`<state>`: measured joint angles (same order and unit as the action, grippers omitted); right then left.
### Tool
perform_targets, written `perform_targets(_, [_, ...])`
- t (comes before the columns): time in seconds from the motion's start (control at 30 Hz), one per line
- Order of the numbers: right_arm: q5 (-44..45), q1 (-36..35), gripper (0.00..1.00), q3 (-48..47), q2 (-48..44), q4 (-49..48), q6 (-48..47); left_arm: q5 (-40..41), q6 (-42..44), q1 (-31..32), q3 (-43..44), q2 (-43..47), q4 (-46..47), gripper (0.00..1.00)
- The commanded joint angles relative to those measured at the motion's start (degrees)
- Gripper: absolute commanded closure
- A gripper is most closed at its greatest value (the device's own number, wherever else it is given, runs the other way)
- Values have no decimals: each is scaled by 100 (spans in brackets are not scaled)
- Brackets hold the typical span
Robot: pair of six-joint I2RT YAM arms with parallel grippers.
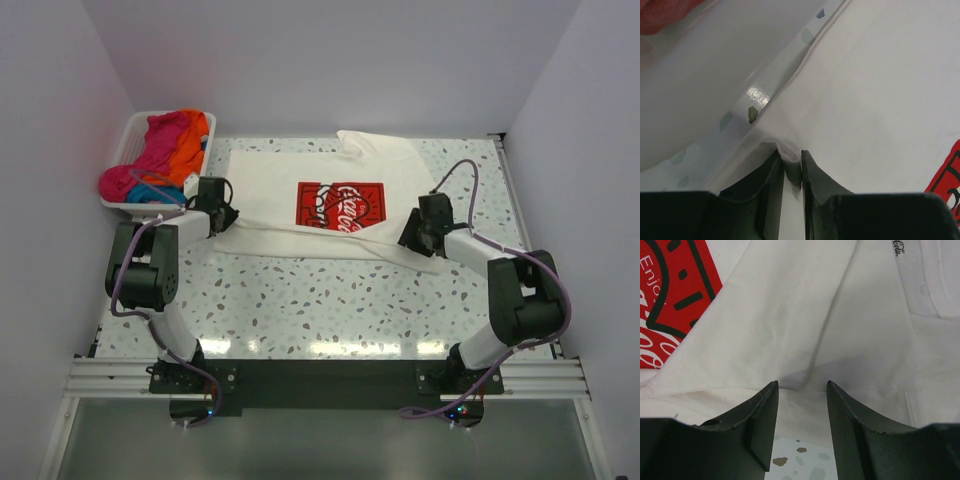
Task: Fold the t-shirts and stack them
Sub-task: Fold the tshirt
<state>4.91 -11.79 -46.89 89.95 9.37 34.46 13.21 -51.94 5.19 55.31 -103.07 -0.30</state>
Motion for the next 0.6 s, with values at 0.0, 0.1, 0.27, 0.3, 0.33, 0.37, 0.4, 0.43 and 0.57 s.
perform_targets(0.0, [-34, -104, 53, -162, -84, -163, 61, -12, -88, -71, 121, -20, 372, 76])
perform_targets(0.1, [-7, -157, 55, -232, 40, -146, 114, -29, -79, -106, 129, -21, 390, 76])
perform_targets(0.27, [37, -166, 59, -381, 224, -198, 175, -82, -44, -176, 85, 32, 469, 76])
perform_targets(0.3, [37, -166, 60, -417, 277, -181, 175, -99, -35, -176, 68, 32, 495, 76])
perform_targets(0.33, [37, -166, 61, -461, 312, -172, 184, -91, -26, -194, 59, 32, 495, 76])
perform_targets(0.37, [37, -166, 62, -522, 347, -172, 184, -108, -26, -194, 59, 41, 495, 76])
perform_targets(0.4, [37, -174, 62, -531, 426, -189, 184, -126, -18, -203, 59, 41, 513, 76])
perform_targets(0.43, [28, -183, 64, -575, 453, -198, 202, -126, -9, -211, 42, 32, 530, 76])
perform_targets(0.57, [28, -192, 76, -637, 576, -190, 202, -170, -9, -238, 41, 24, 539, 76])
